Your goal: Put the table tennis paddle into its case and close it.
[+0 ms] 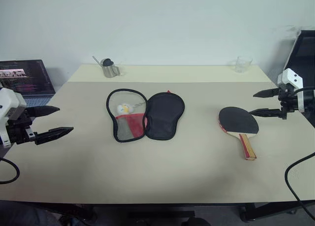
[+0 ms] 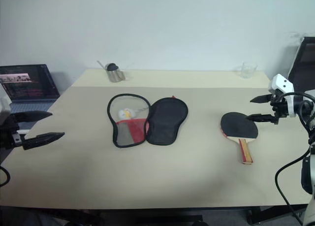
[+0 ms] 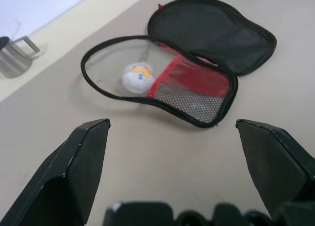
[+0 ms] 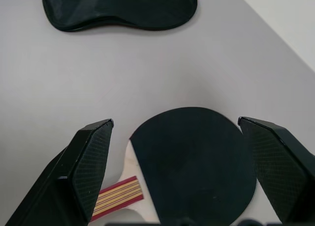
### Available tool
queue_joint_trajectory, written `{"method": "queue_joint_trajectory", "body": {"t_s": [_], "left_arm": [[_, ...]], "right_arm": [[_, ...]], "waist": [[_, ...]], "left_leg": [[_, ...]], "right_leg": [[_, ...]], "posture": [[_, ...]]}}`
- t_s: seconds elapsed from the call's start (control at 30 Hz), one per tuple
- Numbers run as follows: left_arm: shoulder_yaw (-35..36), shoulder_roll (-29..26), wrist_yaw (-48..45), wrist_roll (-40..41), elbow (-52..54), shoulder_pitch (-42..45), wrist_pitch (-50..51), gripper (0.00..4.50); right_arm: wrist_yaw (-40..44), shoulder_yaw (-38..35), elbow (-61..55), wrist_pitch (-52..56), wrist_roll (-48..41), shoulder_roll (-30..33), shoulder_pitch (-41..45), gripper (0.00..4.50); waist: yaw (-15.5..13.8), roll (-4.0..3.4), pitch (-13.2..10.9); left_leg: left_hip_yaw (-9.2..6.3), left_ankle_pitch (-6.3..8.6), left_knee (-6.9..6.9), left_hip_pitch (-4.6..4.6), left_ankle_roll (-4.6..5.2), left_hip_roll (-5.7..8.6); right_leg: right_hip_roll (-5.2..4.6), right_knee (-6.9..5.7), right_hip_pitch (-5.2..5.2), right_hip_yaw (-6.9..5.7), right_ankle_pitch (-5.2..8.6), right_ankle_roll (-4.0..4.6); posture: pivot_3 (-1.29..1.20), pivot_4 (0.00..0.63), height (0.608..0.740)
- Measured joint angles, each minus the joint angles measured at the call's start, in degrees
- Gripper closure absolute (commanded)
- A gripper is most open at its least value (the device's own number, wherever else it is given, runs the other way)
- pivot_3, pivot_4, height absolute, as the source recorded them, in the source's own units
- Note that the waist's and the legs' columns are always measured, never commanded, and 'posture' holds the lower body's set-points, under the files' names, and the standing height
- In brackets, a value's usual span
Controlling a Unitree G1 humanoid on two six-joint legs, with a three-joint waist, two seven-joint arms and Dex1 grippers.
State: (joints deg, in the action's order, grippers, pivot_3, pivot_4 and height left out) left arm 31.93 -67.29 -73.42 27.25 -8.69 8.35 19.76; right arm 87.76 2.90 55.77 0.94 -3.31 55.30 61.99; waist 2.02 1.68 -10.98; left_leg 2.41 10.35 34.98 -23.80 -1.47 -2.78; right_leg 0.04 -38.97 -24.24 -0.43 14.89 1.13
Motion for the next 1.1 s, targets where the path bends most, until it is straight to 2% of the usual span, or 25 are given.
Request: {"method": "queue_joint_trajectory", "body": {"t_s": [0.2, 0.3, 0.4, 0.57, 0.67, 0.93, 1.1], "left_arm": [[0.6, 0.0, 0.6, 0.6, 0.3, 0.0, 0.7, 0.00], [-0.5, 2.0, 3.1, 0.5, 0.2, 3.1, 0.1, 0.00], [-3.5, 8.9, 7.9, 1.5, 3.6, 6.6, 0.3, 0.00], [-11.9, 17.0, 14.2, 0.8, 9.0, 8.2, 1.8, 0.00], [-16.8, 21.6, 21.3, -3.9, 8.3, 11.8, 1.9, 0.00], [-32.0, 40.0, 41.1, -17.3, 5.9, 21.4, 4.1, 0.00], [-39.9, 49.2, 44.3, -20.6, 6.0, 25.2, 6.4, 0.00]], "right_arm": [[0.0, -1.4, -2.7, 0.7, -1.6, 0.4, -1.0, 0.03], [0.0, -1.8, -4.7, 1.2, -2.5, 0.3, -2.4, 0.03], [-0.1, -1.8, -5.8, 2.1, -2.7, 0.1, -3.3, 0.03], [-0.5, -3.8, -10.0, 3.4, -4.9, 0.3, -6.3, 0.03], [-1.0, -5.1, -14.5, 5.8, -6.8, 0.6, -9.7, 0.03], [-4.7, -8.3, -32.8, 14.3, -11.7, 0.7, -20.1, 0.03], [-7.1, -10.1, -39.4, 18.4, -13.8, 1.8, -24.3, 0.03]], "waist": [[0.0, -0.01, 0.0], [-0.2, -0.01, 0.0], [-0.3, -0.03, 0.0], [-0.4, -0.01, 0.0], [-0.5, -0.02, 0.0], [-0.6, -0.01, 0.0], [-0.6, 0.00, 0.0]], "left_leg": [[-0.02, 0.00, 0.01, 0.05, 0.00, -0.01], [-0.05, -0.01, 0.04, 0.05, 0.00, 0.00], [-0.03, -0.01, 0.14, -0.01, 0.00, 0.02], [-0.09, -0.01, 0.18, -0.04, -0.01, 0.04], [-0.16, -0.02, 0.23, -0.01, -0.01, 0.06], [-0.30, 0.00, 0.90, -0.25, 0.01, 0.13], [-0.39, 0.00, 1.09, -0.08, 0.02, 0.19]], "right_leg": [[0.02, -0.06, 0.00, -0.02, 0.00, 0.00], [0.01, -0.05, 0.06, -0.05, 0.00, -0.01], [0.00, -0.05, 0.08, -0.01, -0.05, -0.09], [0.02, -0.04, 0.12, -0.01, -0.07, -0.12], [0.05, -0.09, 0.17, -0.04, -0.07, -0.13], [0.11, -0.10, 0.28, 0.00, -0.31, -0.50], [0.10, -0.02, 0.62, -0.04, -0.41, -0.67]], "posture": [[0.00, 0.150, 0.740], [0.00, 0.150, 0.740], [0.00, 0.150, 0.740], [0.00, 0.150, 0.740], [0.00, 0.150, 0.740], [0.00, 0.150, 0.740], [0.00, 0.150, 0.740]]}}
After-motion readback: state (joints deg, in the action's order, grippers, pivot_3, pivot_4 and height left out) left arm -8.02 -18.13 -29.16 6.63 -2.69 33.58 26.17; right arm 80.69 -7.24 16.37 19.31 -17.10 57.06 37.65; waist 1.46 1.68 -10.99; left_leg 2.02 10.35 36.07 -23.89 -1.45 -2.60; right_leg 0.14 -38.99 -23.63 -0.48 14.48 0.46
